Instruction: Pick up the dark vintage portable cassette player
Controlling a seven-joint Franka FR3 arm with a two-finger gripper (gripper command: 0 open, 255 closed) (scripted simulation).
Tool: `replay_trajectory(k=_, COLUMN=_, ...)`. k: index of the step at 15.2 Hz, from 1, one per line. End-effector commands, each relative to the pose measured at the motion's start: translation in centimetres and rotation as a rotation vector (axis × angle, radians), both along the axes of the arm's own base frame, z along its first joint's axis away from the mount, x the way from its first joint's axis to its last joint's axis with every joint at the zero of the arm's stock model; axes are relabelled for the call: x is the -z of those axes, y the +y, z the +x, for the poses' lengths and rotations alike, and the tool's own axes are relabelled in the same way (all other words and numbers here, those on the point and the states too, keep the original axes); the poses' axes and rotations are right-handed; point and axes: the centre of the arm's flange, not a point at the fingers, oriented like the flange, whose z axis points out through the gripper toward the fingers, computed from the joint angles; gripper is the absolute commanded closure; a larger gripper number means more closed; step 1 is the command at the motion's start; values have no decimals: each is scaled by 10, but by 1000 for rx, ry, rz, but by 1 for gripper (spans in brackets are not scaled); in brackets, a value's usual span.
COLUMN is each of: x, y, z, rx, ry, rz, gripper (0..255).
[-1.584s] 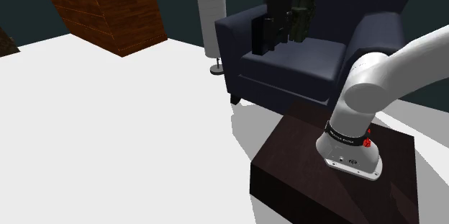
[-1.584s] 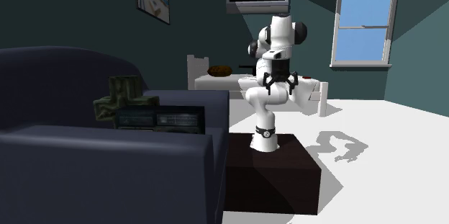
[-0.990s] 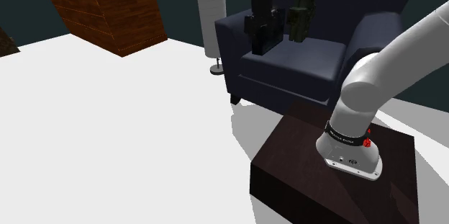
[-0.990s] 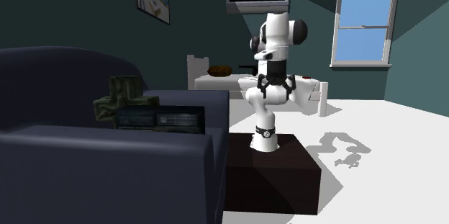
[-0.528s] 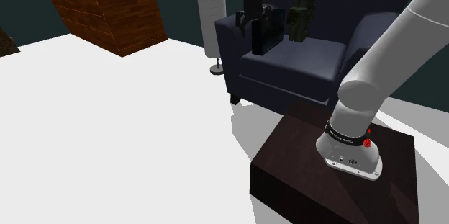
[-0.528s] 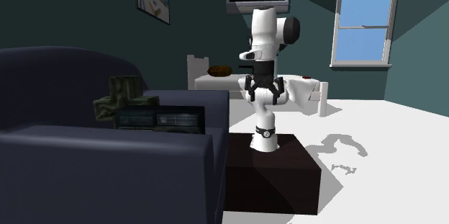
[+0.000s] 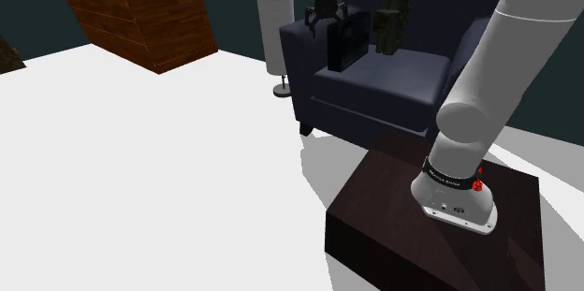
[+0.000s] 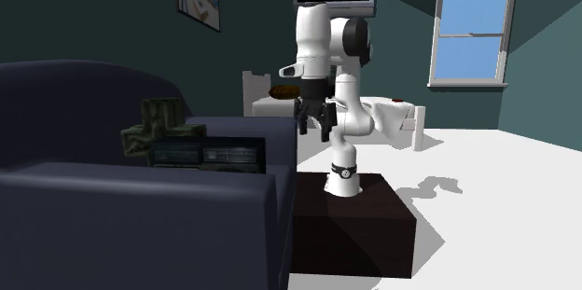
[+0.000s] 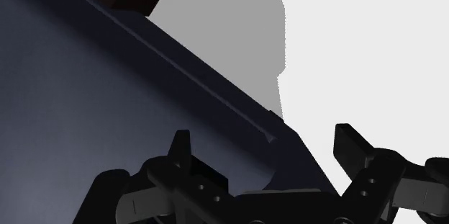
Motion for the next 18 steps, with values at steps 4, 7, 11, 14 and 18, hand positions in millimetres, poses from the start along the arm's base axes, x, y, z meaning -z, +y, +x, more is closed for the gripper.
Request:
replay_trajectory(k=4, x=-1, y=-60, z=24, rx=188, ry=-5, rz=-23, gripper=0)
replay_trajectory(k=7, x=-3, y=-98, z=32, rx=299, ry=-8, rz=-36, gripper=0)
replay_trajectory(k=11, x=-6, y=-143, z=37, rx=431, ry=-11, rz=-52, gripper=0)
replay_trajectory(k=14, x=10, y=-143, z=37, rx=431, ry=-11, rz=-52, gripper=0)
replay_trajectory(k=18, x=31, y=-143, z=37, rx=431, ry=-11, rz=-52, gripper=0)
